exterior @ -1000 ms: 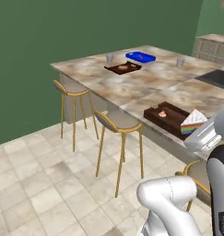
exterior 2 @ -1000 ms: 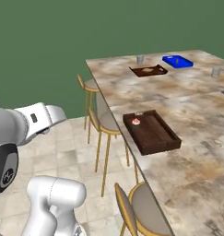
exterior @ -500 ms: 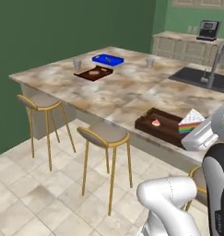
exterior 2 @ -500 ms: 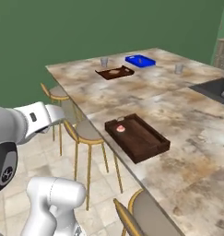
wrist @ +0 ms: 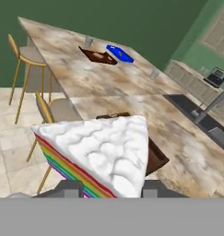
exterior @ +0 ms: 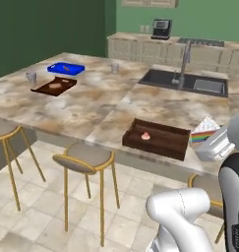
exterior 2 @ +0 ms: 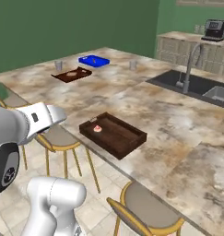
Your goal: Take the cake and cupcake from the fridge and place them on the empty tray on the dining counter.
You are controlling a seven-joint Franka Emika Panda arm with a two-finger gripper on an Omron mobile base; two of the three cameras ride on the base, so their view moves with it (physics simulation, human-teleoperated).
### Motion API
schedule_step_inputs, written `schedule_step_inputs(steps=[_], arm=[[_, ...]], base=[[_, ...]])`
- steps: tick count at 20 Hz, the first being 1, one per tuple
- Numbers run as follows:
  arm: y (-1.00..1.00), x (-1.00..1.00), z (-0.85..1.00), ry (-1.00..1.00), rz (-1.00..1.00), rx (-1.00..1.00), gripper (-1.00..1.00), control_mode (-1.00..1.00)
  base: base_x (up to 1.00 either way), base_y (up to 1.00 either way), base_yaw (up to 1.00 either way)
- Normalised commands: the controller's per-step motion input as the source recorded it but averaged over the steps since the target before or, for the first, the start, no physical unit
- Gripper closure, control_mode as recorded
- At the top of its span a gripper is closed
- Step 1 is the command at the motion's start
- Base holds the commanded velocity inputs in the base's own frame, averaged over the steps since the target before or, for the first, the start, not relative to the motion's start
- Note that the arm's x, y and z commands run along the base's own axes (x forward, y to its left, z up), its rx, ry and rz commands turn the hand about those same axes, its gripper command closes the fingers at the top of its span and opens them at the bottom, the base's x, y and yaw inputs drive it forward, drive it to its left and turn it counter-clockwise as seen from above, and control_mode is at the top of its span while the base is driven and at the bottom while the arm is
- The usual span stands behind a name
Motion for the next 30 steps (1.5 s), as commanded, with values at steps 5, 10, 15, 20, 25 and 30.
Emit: schedule_step_inputs(steps=[5, 10, 15, 20, 25, 30], arm=[[0.00, 0.00, 0.00, 0.00, 0.00, 0.00, 1.00, 1.00], [0.00, 0.00, 0.00, 0.00, 0.00, 0.00, 1.00, 1.00], [0.00, 0.00, 0.00, 0.00, 0.00, 0.00, 1.00, 1.00], [0.00, 0.00, 0.00, 0.00, 0.00, 0.00, 1.00, 1.00], [0.00, 0.00, 0.00, 0.00, 0.00, 0.00, 1.00, 1.00], [0.00, 0.00, 0.00, 0.00, 0.00, 0.00, 1.00, 1.00]], base=[[0.91, 0.29, -0.57], [0.98, 0.47, -0.63], [1.00, 0.82, -0.66], [1.00, 1.00, -0.58], [1.00, 0.41, 0.08], [1.00, -0.10, 0.54]])
